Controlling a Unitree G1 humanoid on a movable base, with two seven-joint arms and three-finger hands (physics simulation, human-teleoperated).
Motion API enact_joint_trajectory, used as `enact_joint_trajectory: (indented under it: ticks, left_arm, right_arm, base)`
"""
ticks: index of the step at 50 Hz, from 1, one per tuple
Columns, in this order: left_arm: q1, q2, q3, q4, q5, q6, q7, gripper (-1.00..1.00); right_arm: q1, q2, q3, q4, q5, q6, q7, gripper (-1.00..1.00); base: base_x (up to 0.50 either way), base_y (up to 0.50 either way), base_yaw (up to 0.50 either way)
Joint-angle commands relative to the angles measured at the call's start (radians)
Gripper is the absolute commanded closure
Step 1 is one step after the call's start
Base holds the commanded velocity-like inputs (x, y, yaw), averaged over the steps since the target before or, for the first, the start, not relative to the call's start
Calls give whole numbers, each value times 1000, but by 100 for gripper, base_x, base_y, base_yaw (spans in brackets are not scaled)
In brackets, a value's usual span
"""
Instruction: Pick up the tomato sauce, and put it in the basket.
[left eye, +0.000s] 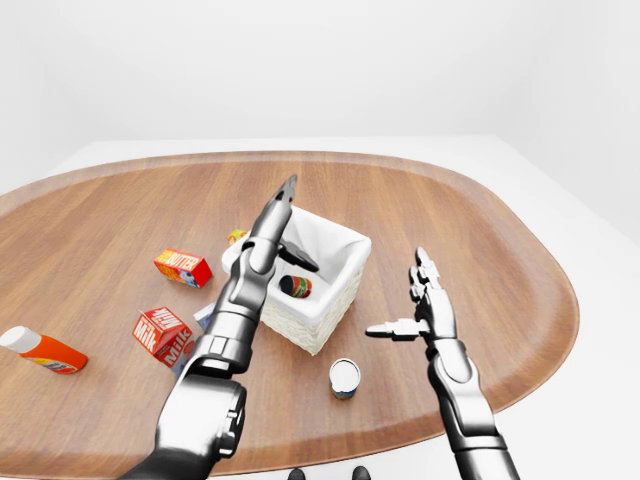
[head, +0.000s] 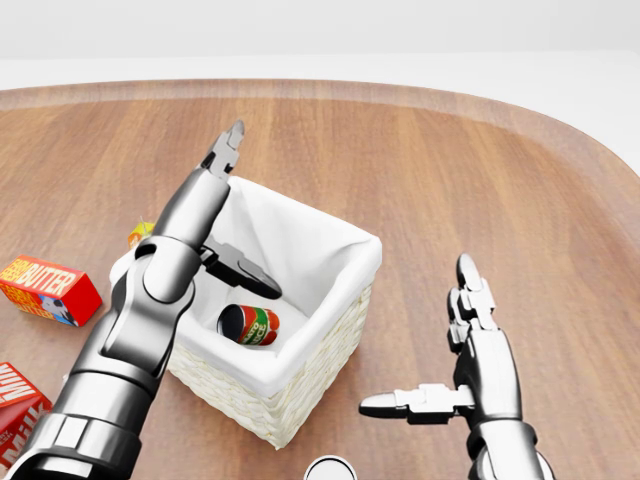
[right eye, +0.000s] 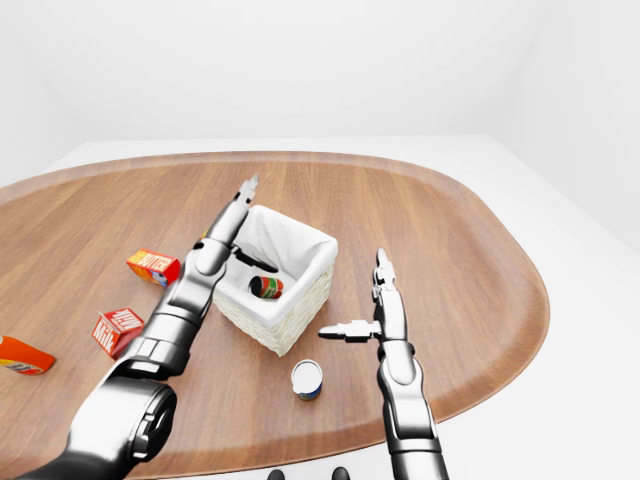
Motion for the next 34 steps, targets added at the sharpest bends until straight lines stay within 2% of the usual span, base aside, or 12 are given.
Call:
enact_joint_trajectory:
  ticks: [1,2,4,9,18,25,34]
  left_arm:
    - [105,-14,2,-284,-32,96,-84,-100]
    - [122,-16,1,-330,-33,113,-98,-100]
    - [138,-19,4,-382,-40,128,-111,-100]
    - [191,-27,-1,-537,-47,128,-153,-100]
    - [289,-45,-18,-774,-31,128,-215,-100]
    - [382,-69,-42,-1014,-14,128,-283,-100]
    - [451,-83,-54,-1202,-18,128,-328,-100]
  right_arm:
    - [-1,0,-1,9,-1,-6,-2,-100]
    - [0,1,1,6,-2,-4,-2,-100]
    - [-4,0,0,16,-2,-9,-3,-100]
    - [4,-1,-1,-7,0,5,-1,-100]
    - [5,0,-1,-14,0,11,-1,-100]
    - [5,1,0,-9,-2,6,-2,-100]
    - [0,1,1,7,-4,-5,-3,-100]
  base:
    - [0,0,0]
    - [0,0,0]
    - [0,0,0]
    - [0,0,0]
    - [0,0,0]
    - [0,0,0]
    - [0,0,0]
